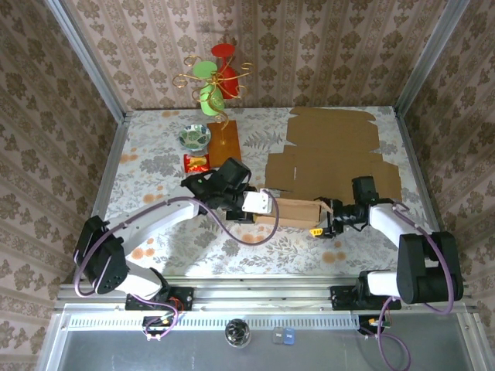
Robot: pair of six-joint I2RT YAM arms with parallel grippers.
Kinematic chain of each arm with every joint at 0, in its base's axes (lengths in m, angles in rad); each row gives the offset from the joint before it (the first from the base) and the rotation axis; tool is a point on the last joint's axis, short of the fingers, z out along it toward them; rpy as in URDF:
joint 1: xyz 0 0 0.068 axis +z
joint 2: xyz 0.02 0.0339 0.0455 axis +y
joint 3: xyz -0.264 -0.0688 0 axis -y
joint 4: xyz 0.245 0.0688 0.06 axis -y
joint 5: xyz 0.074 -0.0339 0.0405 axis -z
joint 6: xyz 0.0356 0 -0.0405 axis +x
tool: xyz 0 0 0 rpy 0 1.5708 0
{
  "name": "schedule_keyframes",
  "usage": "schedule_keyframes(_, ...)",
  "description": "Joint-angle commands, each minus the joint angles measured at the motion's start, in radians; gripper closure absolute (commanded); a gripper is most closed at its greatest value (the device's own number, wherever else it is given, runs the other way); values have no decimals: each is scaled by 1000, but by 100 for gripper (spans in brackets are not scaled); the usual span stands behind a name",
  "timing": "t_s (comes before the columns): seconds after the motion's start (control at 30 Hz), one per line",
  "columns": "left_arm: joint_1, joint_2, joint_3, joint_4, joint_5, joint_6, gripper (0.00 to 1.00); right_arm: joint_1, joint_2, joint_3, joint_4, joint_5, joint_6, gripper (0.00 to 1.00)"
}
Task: Fold the paper box
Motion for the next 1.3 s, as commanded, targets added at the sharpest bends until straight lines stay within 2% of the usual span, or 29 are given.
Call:
schedule_keyframes(0.0,21,28,33,-102,57,-80,48,-46,-77,97,-242,117,-127,25)
schedule_keyframes(0.13,51,35,58,-141,59,-166,48,-94,-214,193,-395,309,-193,26)
schedule_keyframes(0.27,67,30,67,-193,53,-241,48,-70,-332,295,-539,560,-289,29)
schedule_keyframes(0.33,70,25,72,-219,53,-267,48,-7,-397,310,-527,659,-302,32)
schedule_keyframes(0.4,75,20,73,-241,52,-289,47,121,-457,312,-494,775,-284,38)
schedule_keyframes(0.47,81,14,77,-259,57,-303,46,228,-483,294,-451,847,-234,40)
schedule_keyframes(0.6,90,10,81,-282,61,-307,45,477,-487,247,-308,967,-102,41)
schedule_keyframes(0.67,91,11,85,-284,61,-304,44,563,-463,230,-206,1022,-77,40)
schedule_keyframes(0.73,94,18,91,-284,64,-304,44,619,-417,227,-119,1037,-66,40)
schedule_keyframes(0.83,95,29,102,-285,62,-304,43,648,-350,238,-77,1025,-47,41)
schedule_keyframes(1.27,96,33,119,-273,66,-293,40,653,-245,186,-98,992,31,58)
